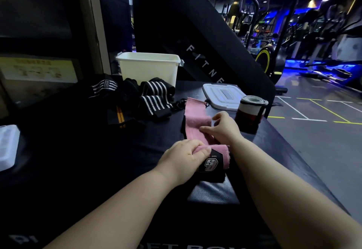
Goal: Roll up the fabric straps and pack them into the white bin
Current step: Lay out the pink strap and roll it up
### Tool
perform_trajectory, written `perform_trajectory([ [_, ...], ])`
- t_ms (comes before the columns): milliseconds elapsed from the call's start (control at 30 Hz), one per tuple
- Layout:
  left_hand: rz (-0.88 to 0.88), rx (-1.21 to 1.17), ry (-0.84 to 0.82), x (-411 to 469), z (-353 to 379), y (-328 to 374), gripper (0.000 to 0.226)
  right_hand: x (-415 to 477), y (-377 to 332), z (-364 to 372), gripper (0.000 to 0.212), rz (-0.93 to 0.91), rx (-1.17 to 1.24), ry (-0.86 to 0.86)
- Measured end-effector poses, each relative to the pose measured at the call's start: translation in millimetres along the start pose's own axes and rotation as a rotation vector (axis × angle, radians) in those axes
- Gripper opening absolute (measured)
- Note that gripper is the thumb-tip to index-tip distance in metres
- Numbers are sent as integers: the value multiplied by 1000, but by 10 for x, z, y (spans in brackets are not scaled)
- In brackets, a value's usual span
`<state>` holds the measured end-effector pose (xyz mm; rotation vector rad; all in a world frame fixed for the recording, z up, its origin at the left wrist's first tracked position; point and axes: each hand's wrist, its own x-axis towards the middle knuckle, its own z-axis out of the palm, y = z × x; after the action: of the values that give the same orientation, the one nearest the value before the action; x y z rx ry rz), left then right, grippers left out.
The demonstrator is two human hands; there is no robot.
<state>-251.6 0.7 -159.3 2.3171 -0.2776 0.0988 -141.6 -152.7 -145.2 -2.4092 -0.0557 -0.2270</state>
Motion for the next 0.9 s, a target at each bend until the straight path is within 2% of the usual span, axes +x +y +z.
perform_trajectory([
  [67, -21, 67, 2, 48, -2, 2, 39, -21, 29, -56, 60, 15, 91, -11],
  [100, -31, 102, -2, 62, -6, 10, 36, -39, 37, -107, 54, 4, 123, -17],
  [167, -50, 168, -22, 85, -28, 47, 36, -97, 29, -264, 29, -43, 236, -67],
  [233, -66, 228, -51, 121, -61, 94, 40, -209, 2, -446, 11, -94, 367, -207],
  [300, -75, 278, -85, 169, -98, 142, 42, -369, -18, -571, 11, -160, 353, -354],
  [367, -84, 307, -128, 212, -116, 173, 41, -549, 7, -587, 9, -206, 312, -428],
  [433, -83, 299, -144, 222, -92, 163, 40, -701, 64, -535, 3, -233, 283, -403],
  [500, -50, 231, -81, 205, -27, 114, 36, -797, 118, -505, 9, -238, 261, -307],
  [600, 81, 70, 180, 139, 64, 32, 25, -880, 150, -526, 33, -245, 197, -270],
  [667, 185, -46, 254, 128, 87, -3, 15, -918, 170, -524, 47, -253, 164, -269],
  [767, 164, -221, 149, 106, 50, -8, 7, -935, 203, -500, 48, -247, 162, -244],
  [900, 107, -99, -40, 79, -71, -45, 47, -971, 191, -468, 28, -206, 249, -209],
])
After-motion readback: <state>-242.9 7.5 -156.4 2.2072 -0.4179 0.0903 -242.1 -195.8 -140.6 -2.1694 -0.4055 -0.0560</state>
